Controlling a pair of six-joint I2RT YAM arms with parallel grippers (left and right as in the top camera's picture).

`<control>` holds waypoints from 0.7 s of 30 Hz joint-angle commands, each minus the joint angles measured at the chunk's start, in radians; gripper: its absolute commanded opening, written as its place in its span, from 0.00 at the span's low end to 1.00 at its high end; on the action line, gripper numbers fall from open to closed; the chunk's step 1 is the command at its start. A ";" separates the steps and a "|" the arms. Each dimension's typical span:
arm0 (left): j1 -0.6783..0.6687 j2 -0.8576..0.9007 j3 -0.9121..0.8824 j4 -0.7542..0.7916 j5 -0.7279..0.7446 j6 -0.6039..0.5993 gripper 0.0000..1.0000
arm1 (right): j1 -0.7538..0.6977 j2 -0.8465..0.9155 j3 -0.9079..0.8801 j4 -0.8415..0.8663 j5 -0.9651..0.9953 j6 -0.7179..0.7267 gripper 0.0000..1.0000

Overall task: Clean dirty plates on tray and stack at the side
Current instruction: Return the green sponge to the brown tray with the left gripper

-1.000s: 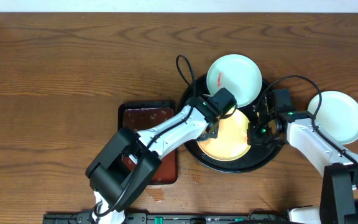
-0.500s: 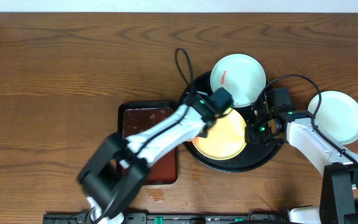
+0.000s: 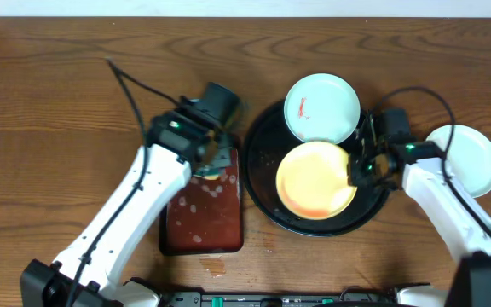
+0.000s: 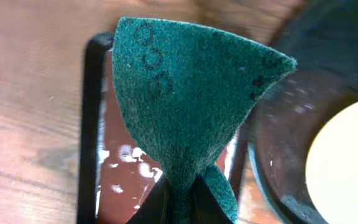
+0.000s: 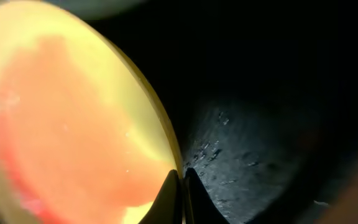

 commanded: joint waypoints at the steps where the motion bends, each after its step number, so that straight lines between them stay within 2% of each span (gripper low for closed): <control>1: 0.048 0.005 -0.070 0.008 0.026 -0.005 0.08 | 0.050 -0.087 0.087 -0.027 0.108 -0.042 0.01; 4: 0.079 0.005 -0.137 0.045 0.026 -0.005 0.09 | 0.100 -0.135 0.127 -0.047 0.185 -0.047 0.01; 5: 0.088 0.005 -0.163 0.062 0.029 -0.005 0.14 | 0.121 -0.150 0.139 -0.053 0.229 -0.047 0.01; 7: 0.103 0.005 -0.199 0.093 0.061 -0.005 0.17 | 0.158 -0.170 0.153 -0.053 0.288 -0.069 0.01; 11: 0.134 0.002 -0.218 0.125 0.158 -0.004 0.36 | 0.233 -0.186 0.172 -0.050 0.361 -0.111 0.01; 14: 0.160 -0.024 -0.218 0.134 0.229 0.000 0.58 | 0.290 -0.186 0.173 -0.052 0.410 -0.146 0.01; 15: 0.169 -0.037 -0.218 0.135 0.243 0.003 0.62 | 0.310 -0.186 0.173 -0.054 0.438 -0.151 0.01; 18: 0.196 -0.098 -0.218 0.134 0.259 0.008 0.69 | 0.373 -0.186 0.173 -0.054 0.541 -0.161 0.01; 21: 0.216 -0.173 -0.218 0.134 0.258 0.022 0.71 | 0.438 -0.186 0.173 -0.055 0.628 -0.176 0.01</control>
